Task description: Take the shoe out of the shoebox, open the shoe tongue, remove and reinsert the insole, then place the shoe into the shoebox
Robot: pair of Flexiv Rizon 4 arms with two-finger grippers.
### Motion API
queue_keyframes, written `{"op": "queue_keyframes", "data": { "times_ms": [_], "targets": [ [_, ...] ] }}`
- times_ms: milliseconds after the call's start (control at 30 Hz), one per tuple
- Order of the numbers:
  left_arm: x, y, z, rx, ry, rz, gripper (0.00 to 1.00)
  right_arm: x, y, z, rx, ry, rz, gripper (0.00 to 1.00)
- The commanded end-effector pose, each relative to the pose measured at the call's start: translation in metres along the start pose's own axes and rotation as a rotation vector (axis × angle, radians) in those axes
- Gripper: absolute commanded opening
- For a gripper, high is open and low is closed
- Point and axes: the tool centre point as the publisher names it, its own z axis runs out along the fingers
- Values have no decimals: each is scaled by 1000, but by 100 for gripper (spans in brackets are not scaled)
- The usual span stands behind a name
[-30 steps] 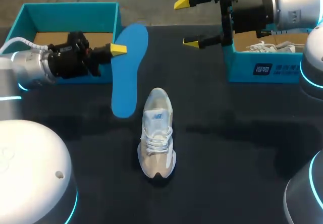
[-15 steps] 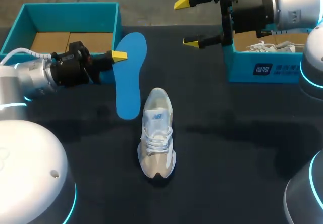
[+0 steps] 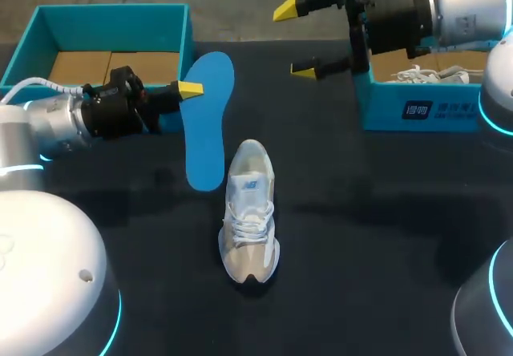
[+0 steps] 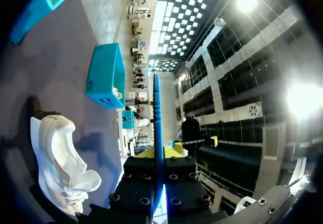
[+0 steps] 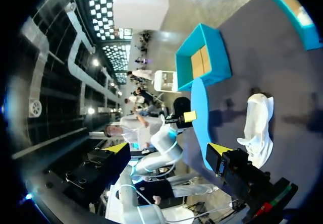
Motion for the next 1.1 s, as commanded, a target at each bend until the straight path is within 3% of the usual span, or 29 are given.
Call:
{"op": "queue_keyframes", "data": {
  "times_ms": [33, 267, 500, 800, 1100],
  "targets": [
    [0, 2, 0, 3, -2, 1, 0, 26, -7, 4, -12, -217, -41, 100],
    [0, 2, 0, 3, -2, 1, 0, 48, -20, 16, -25, -489, -74, 100],
    [0, 2, 0, 3, -2, 1, 0, 56, -25, 29, -45, -714, -40, 100],
    [0, 2, 0, 3, -2, 1, 0, 68, -34, 48, -116, -905, -72, 100],
    [0, 2, 0, 3, -2, 1, 0, 62, -36, 80, -102, -1000, -114, 100]
  ]
}}
